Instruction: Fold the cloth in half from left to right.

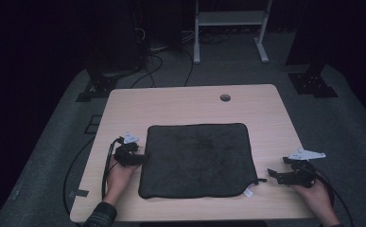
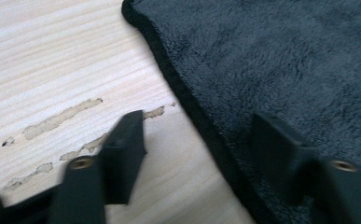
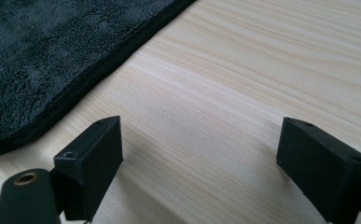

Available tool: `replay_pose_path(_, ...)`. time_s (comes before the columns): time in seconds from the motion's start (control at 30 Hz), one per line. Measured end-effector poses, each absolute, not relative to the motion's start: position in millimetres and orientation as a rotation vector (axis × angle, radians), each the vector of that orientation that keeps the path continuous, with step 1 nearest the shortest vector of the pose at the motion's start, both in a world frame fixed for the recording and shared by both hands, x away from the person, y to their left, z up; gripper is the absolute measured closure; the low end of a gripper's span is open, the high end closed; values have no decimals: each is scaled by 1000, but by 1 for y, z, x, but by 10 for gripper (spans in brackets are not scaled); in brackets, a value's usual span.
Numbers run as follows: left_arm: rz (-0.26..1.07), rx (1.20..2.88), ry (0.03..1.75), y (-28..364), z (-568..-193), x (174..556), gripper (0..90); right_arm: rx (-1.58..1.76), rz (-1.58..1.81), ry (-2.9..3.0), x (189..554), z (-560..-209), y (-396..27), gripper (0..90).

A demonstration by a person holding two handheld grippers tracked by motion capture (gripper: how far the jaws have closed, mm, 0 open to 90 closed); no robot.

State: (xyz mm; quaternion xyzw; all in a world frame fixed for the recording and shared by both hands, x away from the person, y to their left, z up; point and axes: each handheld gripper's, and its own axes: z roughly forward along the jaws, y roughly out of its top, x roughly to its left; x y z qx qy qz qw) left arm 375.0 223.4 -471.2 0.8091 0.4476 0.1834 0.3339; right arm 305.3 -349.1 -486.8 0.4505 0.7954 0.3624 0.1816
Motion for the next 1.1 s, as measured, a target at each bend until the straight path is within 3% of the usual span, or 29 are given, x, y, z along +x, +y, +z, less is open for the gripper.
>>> replay_pose_path(0.27,412,2115,1122,217,-470,372,754,1274,1028,2246,305,-487,-350,134)
replay_pose_path(0.37,398,2129,1111,215,-469,374,831,1271,1025,2247,305,-487,-349,134)
replay_pose_path(0.63,358,2113,1095,219,-469,375,853,1269,1023,2248,305,-487,-349,134)
replay_pose_path(1.1,404,2077,1112,239,-455,369,859,1249,995,2254,304,-487,-346,125)
